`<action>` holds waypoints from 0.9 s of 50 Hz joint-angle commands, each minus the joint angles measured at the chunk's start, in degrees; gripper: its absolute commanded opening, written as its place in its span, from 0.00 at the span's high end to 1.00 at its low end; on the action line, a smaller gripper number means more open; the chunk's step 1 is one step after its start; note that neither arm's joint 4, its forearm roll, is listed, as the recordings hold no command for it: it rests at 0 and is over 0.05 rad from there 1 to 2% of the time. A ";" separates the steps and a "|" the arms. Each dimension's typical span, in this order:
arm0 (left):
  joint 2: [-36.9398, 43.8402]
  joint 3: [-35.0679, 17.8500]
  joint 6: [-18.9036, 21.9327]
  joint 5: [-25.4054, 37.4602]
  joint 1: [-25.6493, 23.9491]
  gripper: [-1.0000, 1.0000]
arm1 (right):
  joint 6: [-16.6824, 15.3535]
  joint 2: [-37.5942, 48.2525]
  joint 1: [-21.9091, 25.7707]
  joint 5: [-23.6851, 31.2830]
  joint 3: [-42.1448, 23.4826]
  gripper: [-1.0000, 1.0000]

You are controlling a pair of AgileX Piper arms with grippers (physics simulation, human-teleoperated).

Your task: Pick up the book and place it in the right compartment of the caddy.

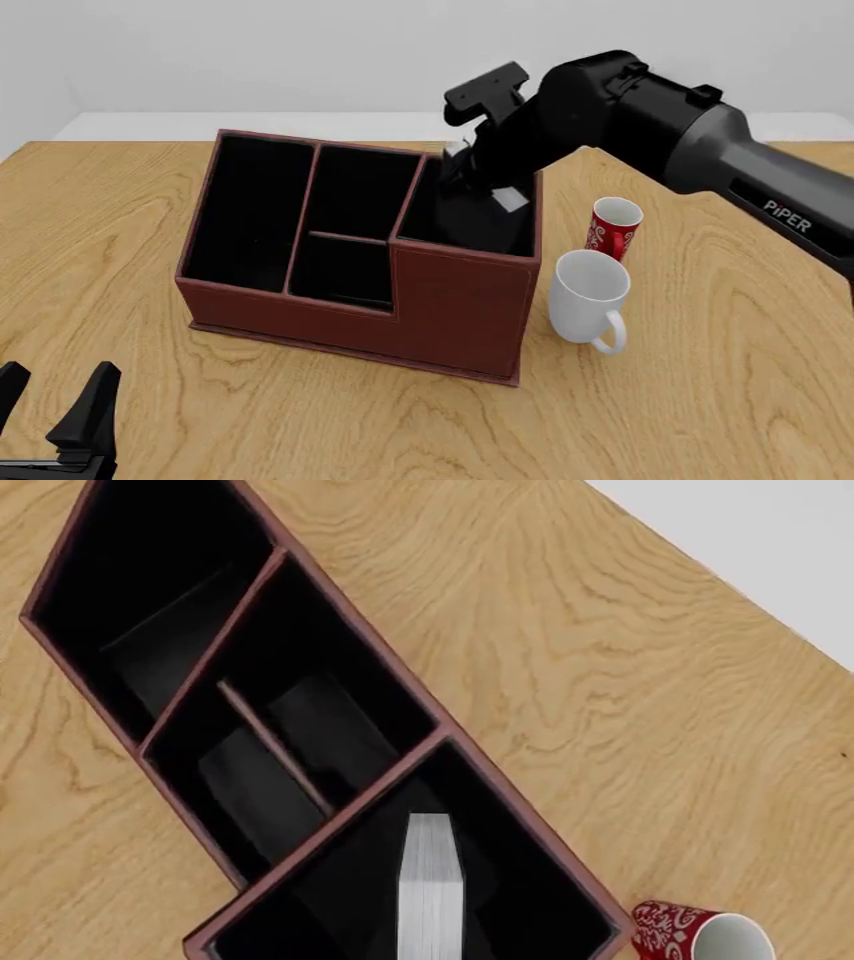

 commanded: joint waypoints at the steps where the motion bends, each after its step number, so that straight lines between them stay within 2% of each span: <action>1: 0.00 0.00 0.00 0.00 0.00 0.00 | 1.74 -0.09 0.87 -1.26 1.22 1.00; 3: 0.00 0.00 0.00 0.00 0.00 0.00 | 2.18 0.50 0.55 -1.04 0.19 1.00; 4: 0.00 0.00 0.00 0.00 0.00 0.00 | -0.81 2.28 -0.72 0.27 -1.16 1.00; 5: 0.00 0.00 0.00 0.00 0.00 0.00 | 2.56 0.67 0.46 -1.04 -0.53 1.00; 6: 0.00 0.00 0.00 0.00 0.00 0.00 | 0.68 1.20 0.12 -0.54 -0.50 0.00; 7: 0.00 0.00 0.00 0.00 0.00 0.00 | 0.67 2.24 -0.86 -0.28 -2.16 0.00; 14: 0.00 0.00 0.00 0.00 0.00 0.00 | 1.40 1.38 0.38 -0.04 -1.59 0.00; 15: 0.00 0.00 0.00 0.00 0.00 0.00 | 0.55 2.06 -0.26 0.45 -2.34 0.00; 17: 0.00 0.00 0.00 0.00 0.00 0.00 | 1.27 1.14 0.52 0.19 -1.65 0.00; 19: 0.00 0.00 0.00 0.00 0.00 0.00 | 0.29 2.02 -0.36 0.87 -2.95 0.00; 20: 0.00 0.00 0.00 0.00 0.00 0.00 | 1.22 1.32 0.25 0.65 -2.52 0.00; 21: 0.00 0.00 0.00 0.00 0.00 0.00 | 0.05 1.35 0.13 0.95 -2.25 0.00; 26: 0.00 0.00 0.00 0.00 0.00 0.00 | 0.26 0.40 -0.02 2.10 -4.09 0.00; 35: 0.00 0.00 0.00 0.00 0.00 0.00 | -0.91 -3.86 1.52 3.40 -3.52 0.00; 36: 0.00 0.00 0.00 0.00 0.00 0.00 | -2.07 -3.86 1.02 3.48 -3.44 0.00; 37: 0.00 0.00 0.00 0.00 0.00 0.00 | -0.96 -4.73 1.52 3.10 -3.08 0.00; 45: 0.00 0.00 0.00 0.00 0.00 0.00 | -1.12 -9.40 1.24 0.60 1.37 0.00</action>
